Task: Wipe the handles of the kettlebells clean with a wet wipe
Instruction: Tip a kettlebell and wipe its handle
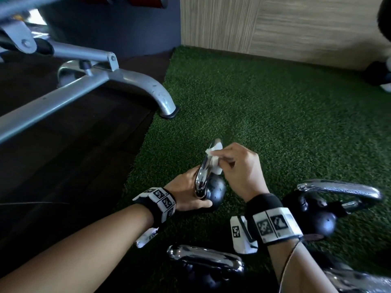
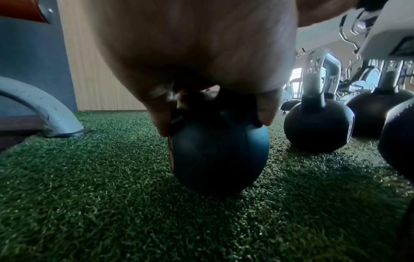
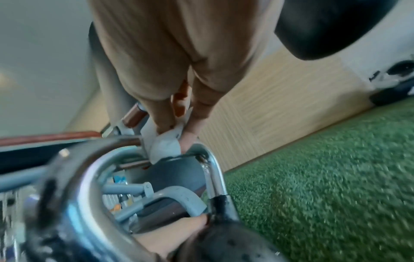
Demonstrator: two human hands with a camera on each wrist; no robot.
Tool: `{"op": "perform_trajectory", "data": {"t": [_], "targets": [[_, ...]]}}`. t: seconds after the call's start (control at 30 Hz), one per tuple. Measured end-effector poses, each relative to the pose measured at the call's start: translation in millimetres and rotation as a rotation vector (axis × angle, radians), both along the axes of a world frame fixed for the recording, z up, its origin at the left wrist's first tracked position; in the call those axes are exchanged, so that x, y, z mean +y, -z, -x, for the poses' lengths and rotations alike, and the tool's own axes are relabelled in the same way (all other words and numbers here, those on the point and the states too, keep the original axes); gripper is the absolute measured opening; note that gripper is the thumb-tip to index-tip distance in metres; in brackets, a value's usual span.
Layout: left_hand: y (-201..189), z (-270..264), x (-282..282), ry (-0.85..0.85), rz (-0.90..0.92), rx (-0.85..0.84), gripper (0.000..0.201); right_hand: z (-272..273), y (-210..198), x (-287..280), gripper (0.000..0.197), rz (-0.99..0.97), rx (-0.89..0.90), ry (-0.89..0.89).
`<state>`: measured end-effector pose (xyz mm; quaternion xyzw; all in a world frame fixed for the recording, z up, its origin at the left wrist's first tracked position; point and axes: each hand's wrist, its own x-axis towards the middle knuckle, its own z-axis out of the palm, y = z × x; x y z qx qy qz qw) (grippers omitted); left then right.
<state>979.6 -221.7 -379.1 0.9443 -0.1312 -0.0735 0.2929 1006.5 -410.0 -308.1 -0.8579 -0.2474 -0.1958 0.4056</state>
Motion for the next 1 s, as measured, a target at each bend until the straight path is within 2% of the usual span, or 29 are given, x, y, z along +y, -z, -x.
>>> {"op": "perform_trajectory", "data": {"t": [0.17, 0.3, 0.4, 0.57, 0.67, 0.73, 0.87, 0.93, 1.0], "targets": [[3.0, -3.0, -3.5, 0.016, -0.084, -0.038, 0.1, -1.6, -7.2, -7.1, 0.023, -0.085, 0.205, 0.01], [2.3, -4.6, -3.0, 0.053, -0.167, -0.039, 0.077, 12.3, -10.9, -10.8, 0.014, -0.076, 0.381, -0.121], [2.0, -5.2, -1.9, 0.106, -0.176, -0.034, 0.078, 11.8, -11.7, -12.2, 0.012, -0.077, 0.509, -0.193], [-7.0, -7.8, -1.1, 0.042, -0.125, 0.011, 0.077, 3.5, -6.3, -11.7, 0.015, -0.066, 0.591, -0.236], [-15.7, -10.4, -1.3, 0.018, -0.126, 0.062, 0.069, 3.6, 4.1, -6.0, 0.018, 0.036, 0.627, -0.269], [-24.0, -7.8, -4.3, 0.04, -0.148, 0.035, 0.066, 1.3, 5.9, -5.9, 0.018, 0.069, 0.629, -0.263], [-23.8, -4.8, -5.3, -0.013, -0.103, 0.048, 0.076, -3.1, 9.6, -5.5, 0.022, 0.152, 0.603, -0.234], [-18.8, -1.8, -2.8, -0.044, -0.07, 0.072, 0.068, 0.3, 14.5, -3.2, 0.028, 0.213, 0.606, -0.221], [-15.3, 0.7, -1.2, -0.064, -0.04, 0.088, 0.06, 1.9, 18.2, -5.5, 0.024, 0.224, 0.619, -0.231]]}}
